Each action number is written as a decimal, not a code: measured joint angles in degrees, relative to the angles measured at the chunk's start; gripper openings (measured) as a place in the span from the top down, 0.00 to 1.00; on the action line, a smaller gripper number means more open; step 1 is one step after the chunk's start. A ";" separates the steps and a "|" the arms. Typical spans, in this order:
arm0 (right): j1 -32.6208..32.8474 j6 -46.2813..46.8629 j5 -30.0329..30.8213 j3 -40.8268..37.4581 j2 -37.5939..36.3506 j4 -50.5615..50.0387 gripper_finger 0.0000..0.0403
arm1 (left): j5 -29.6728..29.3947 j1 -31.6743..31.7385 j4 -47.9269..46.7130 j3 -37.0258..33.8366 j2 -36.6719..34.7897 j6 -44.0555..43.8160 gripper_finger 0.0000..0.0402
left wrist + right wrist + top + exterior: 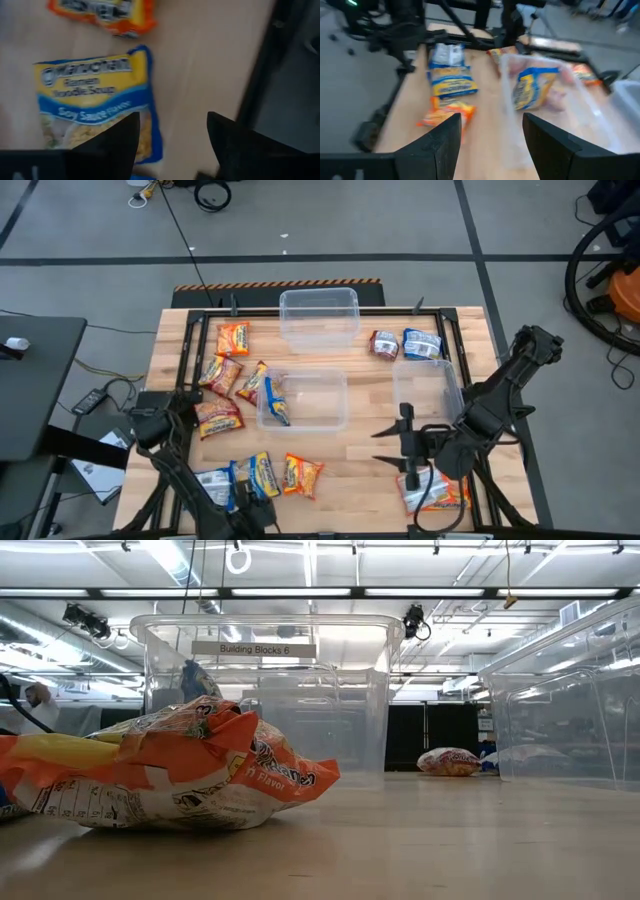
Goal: Sort Maruchan noodles
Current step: Put the blue noodle pack into the bottom left transparent bin
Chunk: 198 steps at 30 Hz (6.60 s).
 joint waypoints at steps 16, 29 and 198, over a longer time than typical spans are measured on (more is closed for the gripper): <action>3.15 6.66 -0.26 -3.37 0.07 1.14 0.46 | -0.51 1.06 -5.47 -0.02 7.16 -6.96 0.42; 3.13 1.79 -3.12 -3.37 -4.18 1.01 0.46 | 5.65 2.96 -7.16 0.11 9.70 -12.09 0.69; -1.22 8.56 -11.83 -3.37 -15.86 -10.20 0.46 | 4.07 49.31 26.42 -33.25 -27.72 -12.72 0.86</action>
